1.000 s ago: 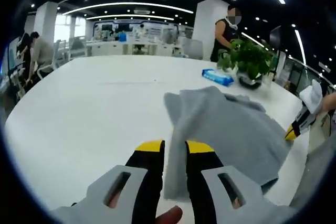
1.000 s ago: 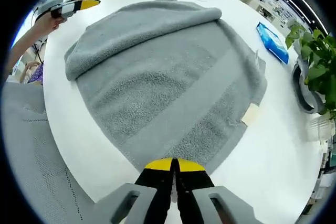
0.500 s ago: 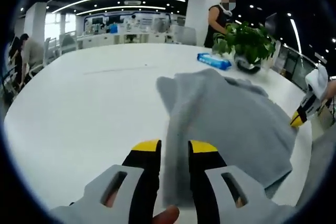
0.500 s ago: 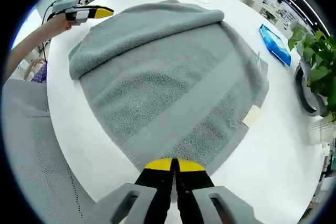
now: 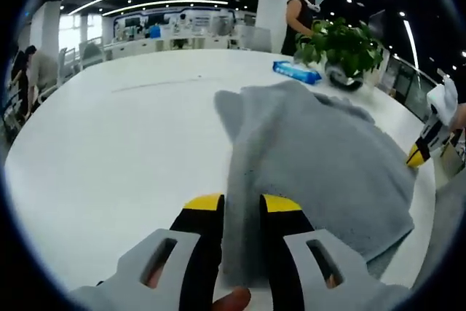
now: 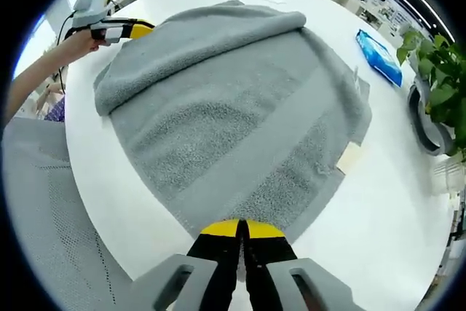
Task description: Open the folded towel by lifting each exposed corner and separating the folded layers until the towel lies flat within the target outline without major curled edges
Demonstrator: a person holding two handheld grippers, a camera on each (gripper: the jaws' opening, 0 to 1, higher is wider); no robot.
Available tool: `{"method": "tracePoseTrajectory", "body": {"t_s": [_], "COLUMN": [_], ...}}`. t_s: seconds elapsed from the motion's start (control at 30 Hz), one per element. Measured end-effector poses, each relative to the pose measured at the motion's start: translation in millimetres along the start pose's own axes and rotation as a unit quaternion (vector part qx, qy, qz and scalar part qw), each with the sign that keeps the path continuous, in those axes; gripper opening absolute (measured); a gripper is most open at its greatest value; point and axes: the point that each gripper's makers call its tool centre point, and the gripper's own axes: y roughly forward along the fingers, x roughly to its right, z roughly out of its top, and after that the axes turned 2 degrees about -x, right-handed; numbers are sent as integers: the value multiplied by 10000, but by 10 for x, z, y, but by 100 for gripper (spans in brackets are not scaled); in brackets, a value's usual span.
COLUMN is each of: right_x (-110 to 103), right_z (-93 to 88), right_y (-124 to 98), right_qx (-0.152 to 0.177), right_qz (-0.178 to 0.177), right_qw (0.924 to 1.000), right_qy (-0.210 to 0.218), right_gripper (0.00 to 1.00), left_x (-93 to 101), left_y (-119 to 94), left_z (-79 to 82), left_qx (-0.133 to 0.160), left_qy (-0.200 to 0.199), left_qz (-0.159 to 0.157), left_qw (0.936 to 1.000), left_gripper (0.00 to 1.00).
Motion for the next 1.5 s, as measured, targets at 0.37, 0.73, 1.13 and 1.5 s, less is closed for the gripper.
{"method": "tracePoseTrajectory", "body": {"t_s": [0.37,0.73,1.13,1.5], "right_x": [-12,-2,2,-2], "right_z": [-4,-5,-3,-7], "right_y": [1,1,-2,-2], "right_qx": [-84,-118,-140,-158], "right_qz": [-193,-286,-331,-361], "right_qw": [9997,9995,9992,9992], "right_qy": [-133,34,163,110], "right_gripper": [0,0,0,0], "left_x": [51,-73,-353,-712], "left_y": [3,-126,-253,-424], "left_z": [-5,64,63,-92], "left_qx": [70,59,4,-173], "left_qy": [426,326,356,395], "left_qz": [48,184,505,923], "left_qw": [9991,9993,9981,9948], "left_gripper": [4,4,4,4]}}
